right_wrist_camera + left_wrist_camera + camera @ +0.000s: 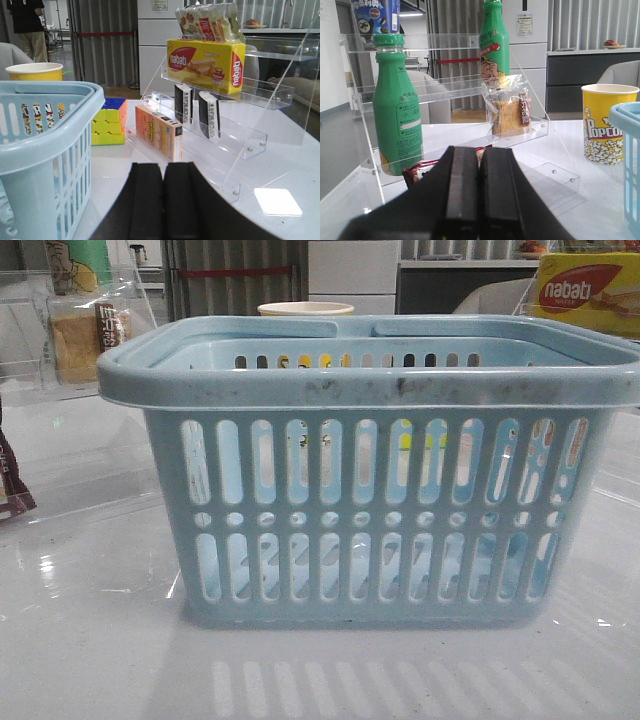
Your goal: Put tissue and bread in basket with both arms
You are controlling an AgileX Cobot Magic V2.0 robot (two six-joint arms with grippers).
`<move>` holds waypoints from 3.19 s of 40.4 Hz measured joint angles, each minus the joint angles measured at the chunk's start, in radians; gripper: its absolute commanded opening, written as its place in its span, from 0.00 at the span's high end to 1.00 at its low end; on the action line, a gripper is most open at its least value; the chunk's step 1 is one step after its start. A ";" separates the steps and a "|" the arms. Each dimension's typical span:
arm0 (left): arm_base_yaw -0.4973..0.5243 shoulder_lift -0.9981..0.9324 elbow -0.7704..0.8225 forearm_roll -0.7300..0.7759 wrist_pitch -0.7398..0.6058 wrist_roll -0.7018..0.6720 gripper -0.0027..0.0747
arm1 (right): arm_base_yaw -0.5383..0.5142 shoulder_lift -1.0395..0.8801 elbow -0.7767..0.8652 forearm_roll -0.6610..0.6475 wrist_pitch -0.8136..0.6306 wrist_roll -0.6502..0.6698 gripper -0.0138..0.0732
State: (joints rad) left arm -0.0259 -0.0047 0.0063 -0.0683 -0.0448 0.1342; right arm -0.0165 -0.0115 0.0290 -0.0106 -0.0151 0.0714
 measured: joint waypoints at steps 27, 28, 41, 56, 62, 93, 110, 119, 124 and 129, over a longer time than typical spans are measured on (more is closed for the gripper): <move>0.000 0.000 0.000 0.000 0.000 0.000 0.84 | 0.000 0.000 0.000 0.000 0.000 0.000 0.77; 0.000 0.000 0.000 0.000 0.000 0.000 0.84 | 0.000 0.000 0.000 0.000 0.000 0.000 0.77; 0.000 0.000 -0.002 -0.040 -0.051 0.000 0.84 | 0.000 0.000 0.000 0.000 -0.021 0.000 0.77; 0.000 0.019 -0.275 -0.094 0.045 -0.002 0.84 | 0.000 0.019 -0.346 0.000 0.201 0.000 0.77; 0.000 0.115 -0.431 -0.069 0.140 -0.002 0.84 | 0.000 0.113 -0.537 0.000 0.335 0.000 0.77; 0.000 0.639 -0.783 -0.051 0.770 -0.002 0.84 | 0.000 0.607 -0.742 0.000 0.684 0.000 0.77; 0.000 0.711 -0.780 -0.051 0.784 0.007 0.30 | 0.000 0.766 -0.732 0.000 0.705 0.000 0.32; 0.000 0.713 -0.780 -0.051 0.784 0.009 0.31 | 0.000 0.843 -0.732 -0.013 0.671 0.000 0.27; 0.000 0.713 -0.780 -0.051 0.784 0.009 0.31 | 0.000 0.901 -0.734 -0.033 0.603 0.000 0.27; 0.000 0.713 -0.780 -0.051 0.784 0.009 0.31 | -0.021 0.986 -0.782 -0.033 0.566 0.000 0.27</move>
State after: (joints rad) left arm -0.0259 0.7080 -0.7734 -0.1188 0.7397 0.1432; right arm -0.0380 0.9744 -0.7528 -0.0440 0.5510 0.0714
